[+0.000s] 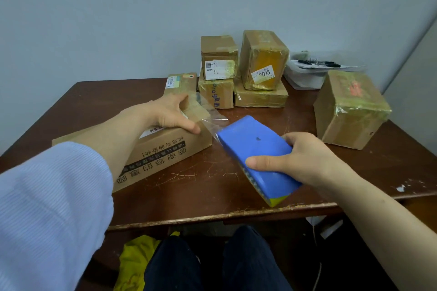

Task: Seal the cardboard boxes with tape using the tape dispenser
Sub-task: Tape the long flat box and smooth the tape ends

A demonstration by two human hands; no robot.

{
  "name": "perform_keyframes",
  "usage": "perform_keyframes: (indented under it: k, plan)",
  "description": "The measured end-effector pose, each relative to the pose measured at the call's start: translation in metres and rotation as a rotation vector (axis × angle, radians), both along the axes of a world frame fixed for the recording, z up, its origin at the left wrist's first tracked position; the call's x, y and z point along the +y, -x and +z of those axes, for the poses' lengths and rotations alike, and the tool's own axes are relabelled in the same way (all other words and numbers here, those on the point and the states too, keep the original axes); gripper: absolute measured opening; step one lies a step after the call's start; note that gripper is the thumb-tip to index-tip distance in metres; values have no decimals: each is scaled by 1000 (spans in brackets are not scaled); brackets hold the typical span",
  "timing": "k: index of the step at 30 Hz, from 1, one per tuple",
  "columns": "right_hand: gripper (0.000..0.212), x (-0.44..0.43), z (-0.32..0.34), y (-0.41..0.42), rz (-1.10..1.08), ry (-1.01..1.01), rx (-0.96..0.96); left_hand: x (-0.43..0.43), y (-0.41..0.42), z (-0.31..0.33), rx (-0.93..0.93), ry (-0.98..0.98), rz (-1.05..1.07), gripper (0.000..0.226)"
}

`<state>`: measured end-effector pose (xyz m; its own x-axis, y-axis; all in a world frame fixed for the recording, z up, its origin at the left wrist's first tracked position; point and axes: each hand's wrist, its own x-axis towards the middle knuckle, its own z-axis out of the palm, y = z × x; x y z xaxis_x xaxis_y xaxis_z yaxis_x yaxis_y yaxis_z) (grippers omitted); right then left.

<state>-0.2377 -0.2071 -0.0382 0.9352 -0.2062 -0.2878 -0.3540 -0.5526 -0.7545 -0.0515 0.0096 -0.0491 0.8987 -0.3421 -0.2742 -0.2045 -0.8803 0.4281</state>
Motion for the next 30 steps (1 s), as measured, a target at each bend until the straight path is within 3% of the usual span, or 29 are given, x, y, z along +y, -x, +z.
perform_keyframes:
  k: [4,9,15,21,24,30]
  plan:
    - [88,2,18,-24,42,-5,-85,2,-3,-1,4,-19,6,140]
    - [56,18,34,-52,94,-17,-62,4,-8,-1,66,33,-47,118]
    - [43,35,42,-81,54,-17,6,3,-9,-7,-43,-80,-19,133]
    - [63,46,50,-98,53,40,-3,-1,-10,-13,-146,-174,-62,132]
    - [59,55,48,-101,135,155,-7,-5,-4,-9,-165,-171,-49,134]
    - [48,52,51,-102,322,582,-16,-1,-8,-14,-167,-128,-3,128]
